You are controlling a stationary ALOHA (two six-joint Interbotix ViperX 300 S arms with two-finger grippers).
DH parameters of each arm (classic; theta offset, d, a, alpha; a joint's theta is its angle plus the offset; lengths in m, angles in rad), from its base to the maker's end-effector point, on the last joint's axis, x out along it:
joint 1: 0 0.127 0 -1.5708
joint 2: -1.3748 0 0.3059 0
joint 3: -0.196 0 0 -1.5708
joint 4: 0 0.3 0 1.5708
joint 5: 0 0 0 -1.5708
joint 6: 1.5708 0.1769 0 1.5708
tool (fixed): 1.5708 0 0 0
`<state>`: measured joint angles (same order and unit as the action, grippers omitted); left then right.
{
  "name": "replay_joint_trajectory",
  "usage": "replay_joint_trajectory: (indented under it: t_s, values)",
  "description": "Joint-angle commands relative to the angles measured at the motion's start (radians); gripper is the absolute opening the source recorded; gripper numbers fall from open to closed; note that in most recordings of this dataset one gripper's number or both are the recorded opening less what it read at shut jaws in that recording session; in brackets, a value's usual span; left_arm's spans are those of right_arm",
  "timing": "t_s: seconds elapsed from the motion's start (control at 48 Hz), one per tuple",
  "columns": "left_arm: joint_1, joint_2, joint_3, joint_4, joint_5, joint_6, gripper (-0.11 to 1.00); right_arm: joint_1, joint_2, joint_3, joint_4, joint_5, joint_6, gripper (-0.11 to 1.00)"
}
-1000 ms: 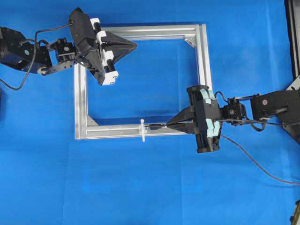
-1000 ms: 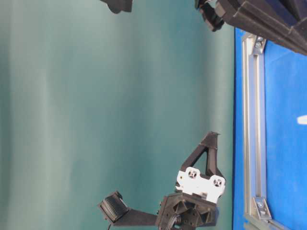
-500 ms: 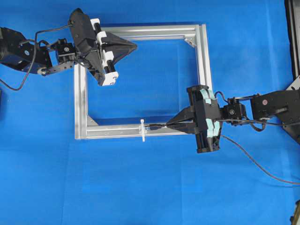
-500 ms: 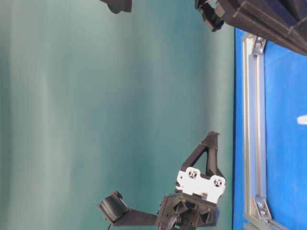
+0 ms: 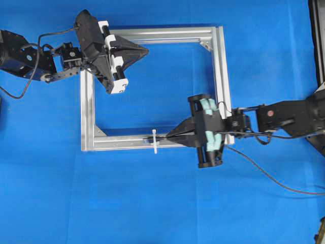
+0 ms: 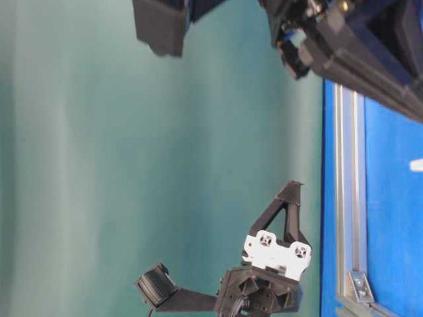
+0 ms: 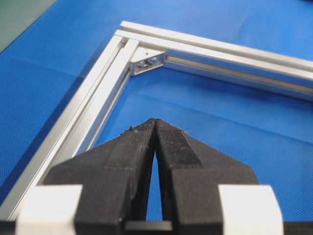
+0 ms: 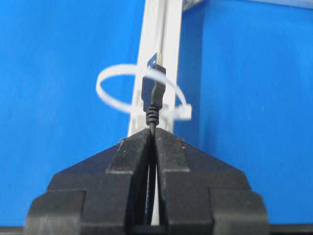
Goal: Insert the wire through the string loop located in the center.
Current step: 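Push the USB plug leftward through the white zip-tie loop with the right gripper, then move the open left gripper to the plug emerging from the loop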
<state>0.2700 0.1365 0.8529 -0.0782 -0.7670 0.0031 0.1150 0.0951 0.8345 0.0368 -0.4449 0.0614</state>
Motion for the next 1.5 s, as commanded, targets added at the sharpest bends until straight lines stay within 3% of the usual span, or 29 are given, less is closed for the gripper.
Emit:
replay_joint_trajectory:
  t_s: [0.0, 0.208, 0.709, 1.48]
  values:
    - [-0.003, -0.029, -0.006, 0.003, -0.006, 0.002, 0.0, 0.002, 0.008, -0.048, 0.002, -0.006, 0.0, -0.03]
    - [-0.002, -0.029, -0.006, 0.003, -0.005, 0.002, 0.0, 0.002, 0.048, -0.097, 0.002, 0.005, 0.0, -0.03]
    - [-0.029, -0.034, 0.014, 0.003, -0.005, -0.015, 0.0, 0.002, 0.048, -0.094, 0.002, 0.012, 0.0, -0.03]
    - [-0.396, -0.043, 0.034, -0.003, -0.005, -0.023, 0.0, 0.002, 0.048, -0.094, 0.002, 0.012, 0.0, -0.03]
